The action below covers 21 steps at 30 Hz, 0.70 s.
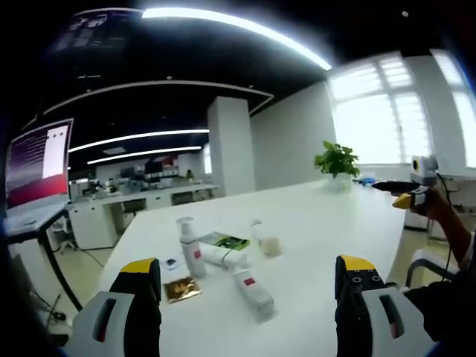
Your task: Arrange the skincare products in the storage area until every visible bottle or jar stands upright without overlapping.
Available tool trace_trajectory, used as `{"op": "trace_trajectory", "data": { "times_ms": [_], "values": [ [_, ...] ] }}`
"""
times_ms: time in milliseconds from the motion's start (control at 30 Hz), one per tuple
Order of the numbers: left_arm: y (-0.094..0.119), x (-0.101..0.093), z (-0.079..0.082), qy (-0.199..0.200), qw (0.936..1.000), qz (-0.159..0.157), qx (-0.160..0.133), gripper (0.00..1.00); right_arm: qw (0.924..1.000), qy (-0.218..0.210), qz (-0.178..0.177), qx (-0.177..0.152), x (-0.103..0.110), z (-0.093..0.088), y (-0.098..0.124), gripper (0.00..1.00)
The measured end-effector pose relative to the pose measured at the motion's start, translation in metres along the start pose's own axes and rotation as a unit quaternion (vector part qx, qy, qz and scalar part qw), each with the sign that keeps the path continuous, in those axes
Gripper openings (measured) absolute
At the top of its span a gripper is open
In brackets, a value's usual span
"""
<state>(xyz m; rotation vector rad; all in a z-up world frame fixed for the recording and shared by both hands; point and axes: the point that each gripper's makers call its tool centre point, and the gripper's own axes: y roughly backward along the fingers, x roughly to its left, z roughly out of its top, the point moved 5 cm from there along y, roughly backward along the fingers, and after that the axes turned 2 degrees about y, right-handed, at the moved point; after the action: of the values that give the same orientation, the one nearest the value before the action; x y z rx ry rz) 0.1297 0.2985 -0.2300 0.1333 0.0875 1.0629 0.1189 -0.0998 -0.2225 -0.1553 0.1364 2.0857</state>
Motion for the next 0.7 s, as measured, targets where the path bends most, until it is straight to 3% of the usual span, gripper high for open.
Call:
{"op": "trace_trajectory", "data": {
  "times_ms": [700],
  "values": [
    [-0.0015, 0.0001, -0.0032, -0.006, 0.9999, 0.002, 0.01, 0.99, 1.0, 0.001, 0.004, 0.008, 0.0014, -0.0035, -0.0028, 1.0]
  ]
}}
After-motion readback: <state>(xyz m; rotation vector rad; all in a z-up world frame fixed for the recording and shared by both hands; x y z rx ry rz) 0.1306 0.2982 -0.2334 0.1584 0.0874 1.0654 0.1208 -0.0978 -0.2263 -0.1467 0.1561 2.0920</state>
